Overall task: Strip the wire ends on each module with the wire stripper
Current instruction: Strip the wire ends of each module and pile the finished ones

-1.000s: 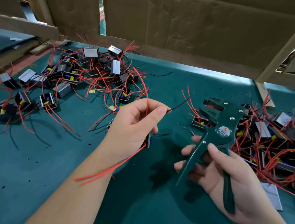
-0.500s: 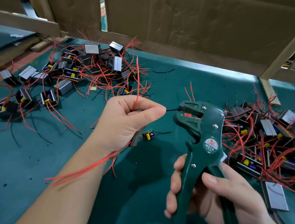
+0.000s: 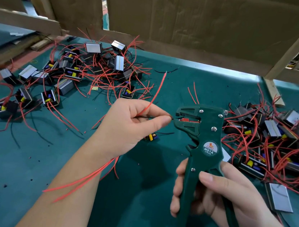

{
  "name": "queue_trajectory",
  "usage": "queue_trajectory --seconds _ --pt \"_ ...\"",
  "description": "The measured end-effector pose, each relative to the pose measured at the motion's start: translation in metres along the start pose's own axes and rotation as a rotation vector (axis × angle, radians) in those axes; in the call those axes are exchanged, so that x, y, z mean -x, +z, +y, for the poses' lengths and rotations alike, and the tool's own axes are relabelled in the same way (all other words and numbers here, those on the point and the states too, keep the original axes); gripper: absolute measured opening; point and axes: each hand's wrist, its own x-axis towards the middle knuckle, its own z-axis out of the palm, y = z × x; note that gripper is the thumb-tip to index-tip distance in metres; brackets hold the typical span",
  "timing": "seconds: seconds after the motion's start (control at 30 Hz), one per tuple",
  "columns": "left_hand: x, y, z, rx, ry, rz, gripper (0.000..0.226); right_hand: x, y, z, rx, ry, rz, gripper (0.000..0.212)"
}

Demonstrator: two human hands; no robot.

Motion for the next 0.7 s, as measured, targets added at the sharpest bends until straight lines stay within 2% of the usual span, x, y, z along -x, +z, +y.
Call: queue_trajectory --seconds 0.07,0.3,0.7 --pt "0.0005 -0.0001 0.0003 0.035 -0.017 -0.009 0.003 -0.0002 0.0002 -0.0003 0.005 0.004 0.009 0.049" --pt "-0.0024 -0.0055 -0.0021 -0.078 0.046 0.076 0.005 0.0006 0.0007 -0.0024 -0.006 0.001 0.021 0.049" --pt "-0.0016 0.0015 0.0012 0.016 0.021 -0.018 0.016 -0.0007 0.0023 0.0014 0.013 -0.005 0.013 0.046"
